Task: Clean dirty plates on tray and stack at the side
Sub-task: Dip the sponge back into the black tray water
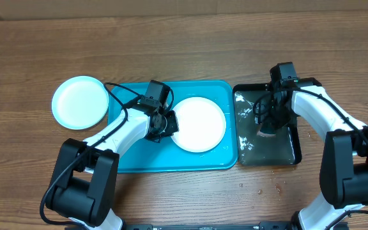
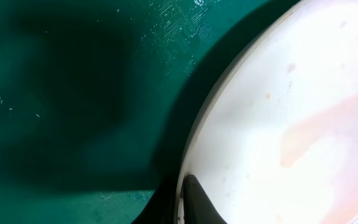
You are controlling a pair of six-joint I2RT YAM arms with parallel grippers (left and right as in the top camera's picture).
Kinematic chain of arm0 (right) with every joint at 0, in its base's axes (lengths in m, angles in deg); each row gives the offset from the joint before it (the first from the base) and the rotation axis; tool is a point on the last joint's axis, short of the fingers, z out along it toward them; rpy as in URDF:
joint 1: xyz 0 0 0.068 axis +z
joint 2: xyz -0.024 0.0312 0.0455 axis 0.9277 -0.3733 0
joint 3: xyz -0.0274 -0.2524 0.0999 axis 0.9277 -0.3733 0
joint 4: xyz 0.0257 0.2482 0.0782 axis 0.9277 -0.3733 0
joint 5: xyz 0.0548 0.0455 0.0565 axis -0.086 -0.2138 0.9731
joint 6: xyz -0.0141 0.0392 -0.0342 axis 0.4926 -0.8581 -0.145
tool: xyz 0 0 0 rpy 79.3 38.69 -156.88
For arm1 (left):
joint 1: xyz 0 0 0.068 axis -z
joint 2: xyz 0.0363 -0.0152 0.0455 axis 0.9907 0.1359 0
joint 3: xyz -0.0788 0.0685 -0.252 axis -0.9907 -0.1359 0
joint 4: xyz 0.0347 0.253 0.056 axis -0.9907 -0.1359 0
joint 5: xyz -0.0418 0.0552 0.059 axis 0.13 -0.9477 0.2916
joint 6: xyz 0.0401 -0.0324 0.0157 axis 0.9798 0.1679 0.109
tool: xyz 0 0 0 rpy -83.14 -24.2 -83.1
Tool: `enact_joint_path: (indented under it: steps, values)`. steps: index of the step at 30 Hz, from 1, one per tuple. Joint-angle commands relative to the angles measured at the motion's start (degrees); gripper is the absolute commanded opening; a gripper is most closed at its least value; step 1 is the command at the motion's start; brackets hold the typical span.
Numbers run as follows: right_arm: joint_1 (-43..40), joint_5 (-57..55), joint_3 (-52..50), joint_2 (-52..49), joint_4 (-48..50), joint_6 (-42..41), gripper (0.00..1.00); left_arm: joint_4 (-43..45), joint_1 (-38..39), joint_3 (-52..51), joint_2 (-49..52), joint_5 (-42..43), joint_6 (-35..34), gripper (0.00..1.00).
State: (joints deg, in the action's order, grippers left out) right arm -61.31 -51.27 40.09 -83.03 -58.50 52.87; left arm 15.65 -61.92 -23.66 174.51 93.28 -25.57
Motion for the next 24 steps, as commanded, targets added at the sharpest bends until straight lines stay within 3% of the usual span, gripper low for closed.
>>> enact_joint_path:
  steps: [1, 4, 5, 6, 9, 10, 11, 12, 15, 19, 24]
  values:
    - [0.1, -0.5, -1.8, 0.7, 1.5, -0.9, 0.76, -0.2, 0.4, 0.1, 0.9, -1.0, 0.7, 0.08]
    - [0.1, -0.5, -3.8, 0.7, 4.3, -1.9, 0.73, -0.2, 0.4, 0.1, 0.9, -1.1, 0.7, 0.08]
    - [0.1, -0.5, -4.2, 0.7, 4.9, -2.3, 0.53, -0.2, 0.4, 0.1, 0.9, -1.0, 0.7, 0.08]
    - [0.1, -0.5, -4.2, 0.7, 5.1, -2.3, 0.04, -0.2, 0.4, 0.1, 0.9, -1.0, 0.7, 0.08]
    - [0.1, 1.2, -3.1, 0.7, 4.5, -2.3, 0.04, -0.2, 0.4, 0.1, 0.9, -1.0, 0.7, 0.08]
    - [0.1, 2.7, -2.1, 0.7, 3.5, -2.3, 0.15, -0.2, 0.4, 0.1, 0.9, -1.0, 0.7, 0.08]
    - [0.0, 3.9, -1.1, 0.7, 2.5, -2.3, 0.50, -0.2, 0.4, 0.1, 0.9, -1.1, 0.7, 0.08]
    - [0.0, 5.1, 0.1, 0.7, 1.0, -2.3, 0.63, -0.2, 0.4, 0.1, 0.9, -1.1, 0.7, 0.08]
    - [0.0, 5.7, 2.6, 0.7, -3.7, -2.3, 0.64, -0.2, 0.4, 0.1, 0.9, -1.1, 0.7, 0.08]
    - [0.0, 5.7, 2.3, 0.7, -8.2, -2.3, 0.53, -0.2, 0.4, 0.1, 0.9, -1.0, 0.7, 0.09]
    - [0.0, 5.5, -0.9, 0.7, -7.9, -2.3, 0.57, -0.2, 0.4, 0.1, 0.9, -1.0, 0.7, 0.09]
